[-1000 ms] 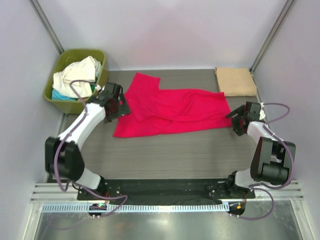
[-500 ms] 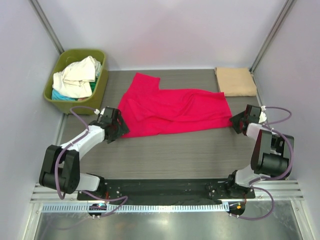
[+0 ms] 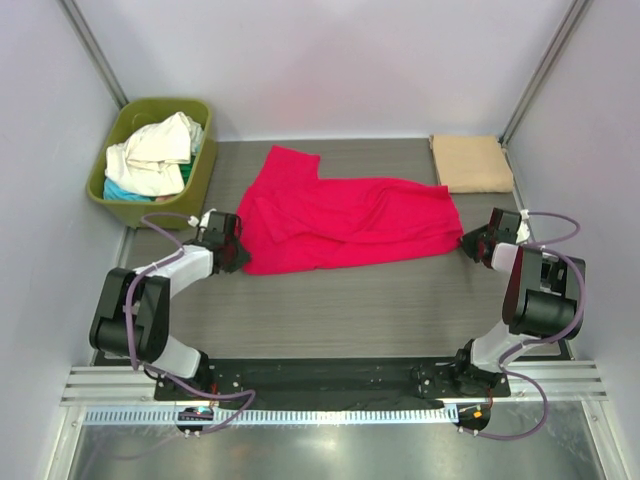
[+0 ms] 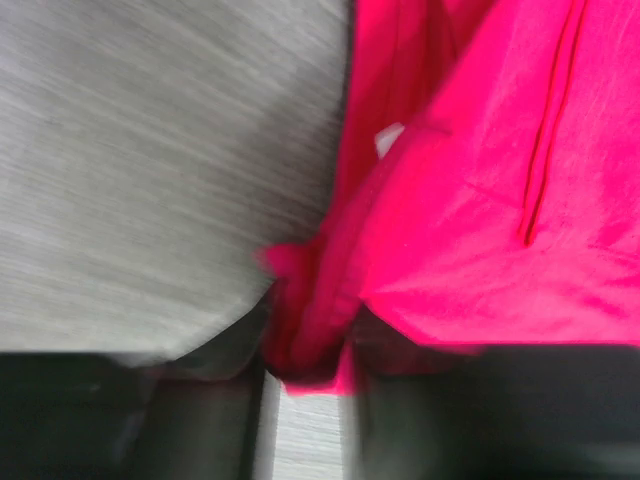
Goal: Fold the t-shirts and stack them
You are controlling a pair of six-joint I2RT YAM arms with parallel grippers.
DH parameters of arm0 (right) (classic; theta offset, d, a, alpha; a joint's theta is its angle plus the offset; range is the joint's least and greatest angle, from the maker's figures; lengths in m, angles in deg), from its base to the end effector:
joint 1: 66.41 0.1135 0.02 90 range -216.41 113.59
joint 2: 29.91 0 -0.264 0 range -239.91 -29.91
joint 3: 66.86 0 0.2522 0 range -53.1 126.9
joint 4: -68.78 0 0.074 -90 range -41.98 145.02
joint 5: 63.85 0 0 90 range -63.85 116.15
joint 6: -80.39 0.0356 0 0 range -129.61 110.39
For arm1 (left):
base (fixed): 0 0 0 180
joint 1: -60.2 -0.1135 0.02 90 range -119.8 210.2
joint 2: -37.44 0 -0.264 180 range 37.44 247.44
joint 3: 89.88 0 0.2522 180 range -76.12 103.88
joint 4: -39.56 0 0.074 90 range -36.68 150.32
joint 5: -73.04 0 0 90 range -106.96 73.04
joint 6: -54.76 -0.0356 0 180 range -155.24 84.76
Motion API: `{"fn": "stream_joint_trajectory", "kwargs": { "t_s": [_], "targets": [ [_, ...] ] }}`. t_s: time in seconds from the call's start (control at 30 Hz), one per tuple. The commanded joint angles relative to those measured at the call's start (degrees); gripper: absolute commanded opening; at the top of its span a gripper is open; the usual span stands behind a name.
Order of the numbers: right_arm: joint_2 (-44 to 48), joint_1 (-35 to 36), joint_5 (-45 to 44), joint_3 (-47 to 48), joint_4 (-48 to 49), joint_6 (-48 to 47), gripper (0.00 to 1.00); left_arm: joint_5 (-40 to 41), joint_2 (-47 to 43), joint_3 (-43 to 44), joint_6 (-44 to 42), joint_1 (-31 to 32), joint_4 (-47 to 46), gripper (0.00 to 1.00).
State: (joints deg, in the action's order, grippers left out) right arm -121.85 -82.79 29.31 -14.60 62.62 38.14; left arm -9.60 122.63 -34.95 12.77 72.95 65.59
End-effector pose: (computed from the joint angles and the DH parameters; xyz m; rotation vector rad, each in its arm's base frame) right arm 0.2878 -0.0825 0.1377 1.2481 2.0428 0.3261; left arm 0.2706 -0.0565 0.1586 -0.8229 2.4246 -0.2502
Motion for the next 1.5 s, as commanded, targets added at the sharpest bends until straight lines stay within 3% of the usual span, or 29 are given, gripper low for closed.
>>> {"fn": "stream_joint_trajectory", "kwargs": {
  "t_s": [0.0,0.1,0.17,0.27,0.4,0.8,0.97,1.13,1.23,1.3,1.33,1.37,1.4,1.47],
  "targets": [
    [-2.5,0.0,0.6,-0.3,-2.4,-0.9,0.01,0.0,2.5,0.7,0.3,-0.2,-1.4,0.21],
    [-3.3,0.0,2.4,1.4,-3.2,1.2,0.01,-0.1,2.7,6.2,0.4,-0.3,1.9,0.0],
    [-3.4,0.5,4.6,6.0,-6.1,2.4,0.01,-0.8,3.3,10.8,0.4,-0.3,4.9,0.0],
    [-1.5,1.6,6.2,16.1,-13.1,2.3,0.01,-0.2,3.6,26.3,-0.3,-0.7,14.7,0.0],
    [6.2,1.6,3.0,22.0,-19.9,1.0,0.01,5.3,-2.0,32.1,-0.3,-1.4,19.2,0.0],
    [19.9,0.5,4.3,-7.9,-19.2,-1.1,0.01,0.4,-14.2,7.2,1.1,-4.4,20.4,0.0],
    [24.3,-0.7,6.5,-12.5,-19.5,-0.9,0.01,-1.5,-20.7,0.4,2.6,-6.7,21.1,0.0],
    [27.8,-2.2,8.3,-13.2,-23.8,-1.9,0.01,-1.0,-27.6,-0.2,3.5,-7.4,25.8,0.02],
    [32.0,-3.6,8.3,-14.2,-26.5,-2.5,0.01,-0.3,-30.9,-0.3,3.5,-8.0,28.6,0.08],
    [35.2,-4.0,8.6,-14.9,-28.2,-2.7,0.04,-0.7,-32.4,-0.1,3.1,-8.3,30.0,0.18],
    [36.1,-4.1,8.8,-15.1,-28.5,-2.7,0.12,-0.7,-32.8,0.0,2.5,-8.3,31.5,0.23],
    [36.6,-4.3,9.1,-15.3,-28.8,-2.8,0.2,-0.7,-34.3,0.1,2.0,-8.4,32.3,0.45],
    [36.9,-4.4,10.2,-15.2,-29.3,-3.3,0.46,-0.8,-35.0,0.2,1.5,-8.3,33.1,0.58],
    [36.9,-4.4,10.7,-14.3,-30.5,-3.8,0.74,-2.3,-37.4,0.5,1.3,-8.4,33.7,0.82]
  ]
}}
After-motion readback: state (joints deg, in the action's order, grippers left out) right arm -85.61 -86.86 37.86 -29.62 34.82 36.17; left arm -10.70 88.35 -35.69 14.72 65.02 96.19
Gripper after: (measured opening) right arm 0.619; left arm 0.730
